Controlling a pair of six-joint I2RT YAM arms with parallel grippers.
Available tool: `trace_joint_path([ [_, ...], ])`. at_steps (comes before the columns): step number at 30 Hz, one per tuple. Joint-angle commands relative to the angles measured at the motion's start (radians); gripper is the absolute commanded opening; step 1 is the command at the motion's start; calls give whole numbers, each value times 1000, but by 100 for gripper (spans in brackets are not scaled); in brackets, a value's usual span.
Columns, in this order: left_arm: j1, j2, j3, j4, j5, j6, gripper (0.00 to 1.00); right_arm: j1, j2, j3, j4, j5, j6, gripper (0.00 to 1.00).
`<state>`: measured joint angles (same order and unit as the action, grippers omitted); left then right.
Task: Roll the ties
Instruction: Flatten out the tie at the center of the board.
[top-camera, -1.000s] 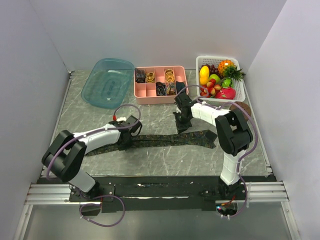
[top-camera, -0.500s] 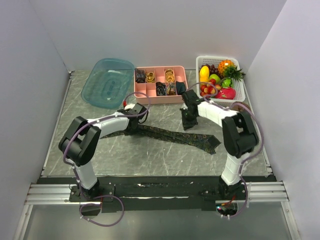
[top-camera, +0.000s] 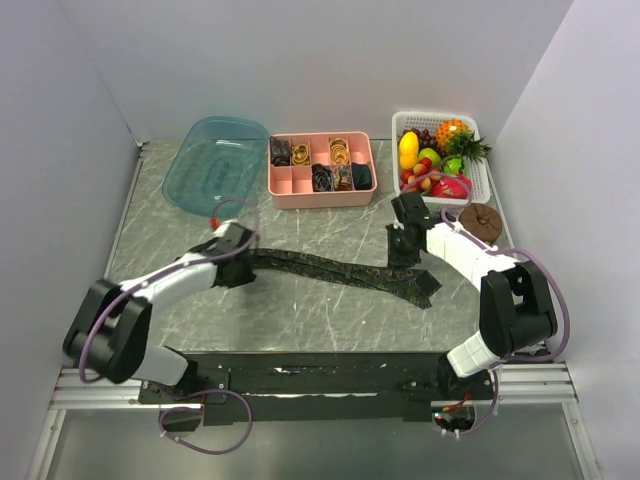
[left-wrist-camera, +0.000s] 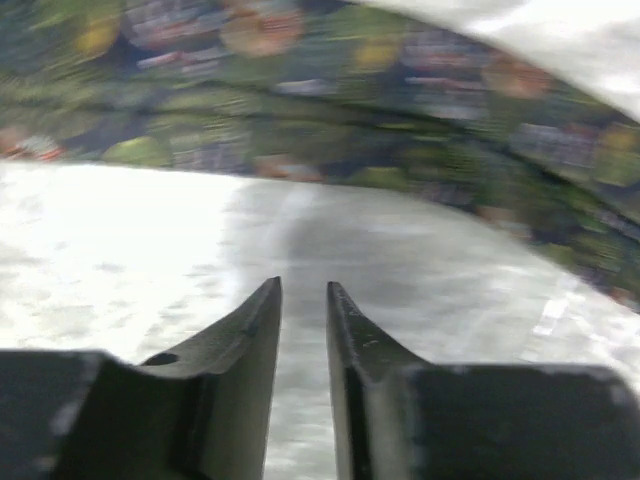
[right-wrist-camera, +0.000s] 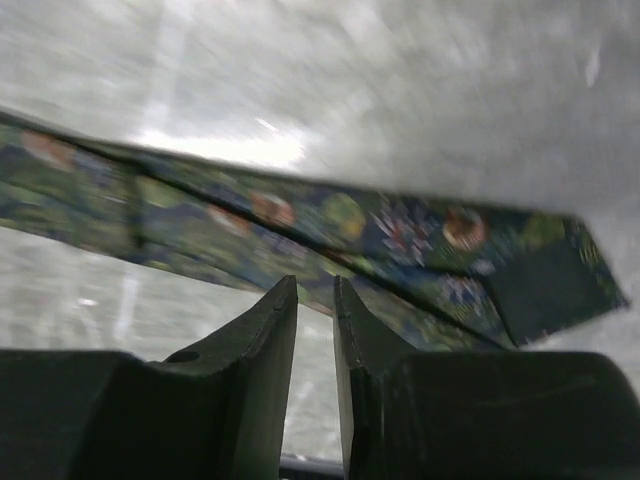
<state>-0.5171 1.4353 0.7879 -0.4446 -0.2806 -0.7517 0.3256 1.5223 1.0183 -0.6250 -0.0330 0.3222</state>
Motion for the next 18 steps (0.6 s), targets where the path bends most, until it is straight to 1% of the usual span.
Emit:
trace_joint_path([
  [1, 203, -148, -137, 130, 150, -18, 34, -39, -30, -37, -61, 33, 28, 27],
  [2, 244, -195, -168, 147, 170, -17, 36, -43, -22, -37, -68, 57, 29, 27],
  [3, 284, -216, -177, 159, 210, -15, 38, -49, -11, -31, -85, 77, 25, 23],
  [4, 351, -232, -185, 179, 228, -14, 39, -63, 11, -27, -94, 87, 21, 20],
  [6, 428, -268, -187, 196, 244, -15, 43, -72, 35, 0, -120, 141, 17, 17],
  [7, 446, -274, -185, 204, 254, -14, 43, -77, 56, 8, -145, 166, 18, 14],
  [8, 463, -276, -177, 208, 251, -14, 43, -80, 64, 17, -153, 179, 14, 14],
  [9, 492, -276, -176, 211, 245, -15, 42, -83, 73, 32, -160, 208, 12, 13],
  [11, 515, -251, -168, 215, 239, -8, 41, -92, 104, 52, -183, 226, 9, 9],
  [12, 558, -237, -165, 211, 242, -2, 39, -97, 119, 71, -191, 238, 6, 9],
  [14, 595, -187, -165, 218, 268, 0, 36, -100, 160, 86, -211, 260, 5, 4],
  [15, 621, -174, -171, 230, 273, -6, 31, -100, 174, 97, -217, 265, 5, 3],
  [16, 631, -155, -185, 245, 293, -11, 29, -100, 197, 101, -220, 271, 5, 1],
  [18, 650, -138, -191, 271, 284, -20, 26, -102, 217, 108, -228, 286, 8, 0],
])
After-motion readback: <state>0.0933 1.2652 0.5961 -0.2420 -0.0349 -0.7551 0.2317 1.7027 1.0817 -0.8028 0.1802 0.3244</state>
